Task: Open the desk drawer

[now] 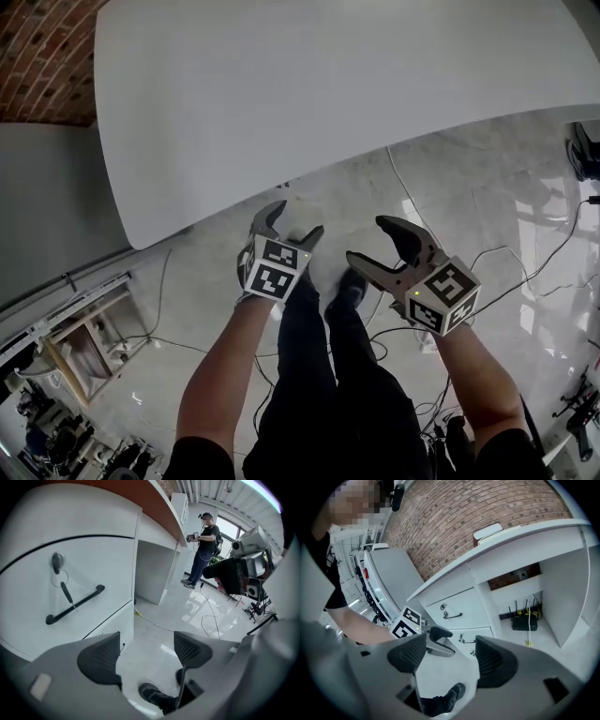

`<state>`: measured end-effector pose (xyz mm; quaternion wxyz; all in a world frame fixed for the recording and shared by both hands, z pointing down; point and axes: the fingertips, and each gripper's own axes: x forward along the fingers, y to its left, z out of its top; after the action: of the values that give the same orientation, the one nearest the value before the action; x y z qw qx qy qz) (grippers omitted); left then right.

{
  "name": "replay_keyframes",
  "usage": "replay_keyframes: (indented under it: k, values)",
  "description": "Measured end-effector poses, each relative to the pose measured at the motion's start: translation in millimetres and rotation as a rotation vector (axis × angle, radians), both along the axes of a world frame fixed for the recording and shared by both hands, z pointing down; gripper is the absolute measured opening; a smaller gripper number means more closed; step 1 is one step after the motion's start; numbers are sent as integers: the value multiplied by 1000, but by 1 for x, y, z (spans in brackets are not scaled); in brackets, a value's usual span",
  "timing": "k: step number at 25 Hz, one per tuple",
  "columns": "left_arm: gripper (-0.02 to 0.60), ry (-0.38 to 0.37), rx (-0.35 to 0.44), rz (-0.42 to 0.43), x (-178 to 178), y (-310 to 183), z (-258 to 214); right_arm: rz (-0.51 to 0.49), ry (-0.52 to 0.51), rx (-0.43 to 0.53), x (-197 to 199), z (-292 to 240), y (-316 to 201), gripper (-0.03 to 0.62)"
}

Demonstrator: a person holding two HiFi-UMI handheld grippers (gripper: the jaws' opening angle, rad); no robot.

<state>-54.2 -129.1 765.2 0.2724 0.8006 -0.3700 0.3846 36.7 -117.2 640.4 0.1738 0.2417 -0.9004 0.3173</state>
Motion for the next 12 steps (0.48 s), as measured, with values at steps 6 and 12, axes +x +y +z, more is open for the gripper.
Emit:
replay_keyframes:
  k: [6, 12]
  values:
    - [365, -63, -4, 32, -2, -10, 41, -38, -2, 24, -14, 41, -5, 325]
    - [365, -137, 7, 73, -2, -16, 81, -9, -39, 9, -10, 72, -10, 325]
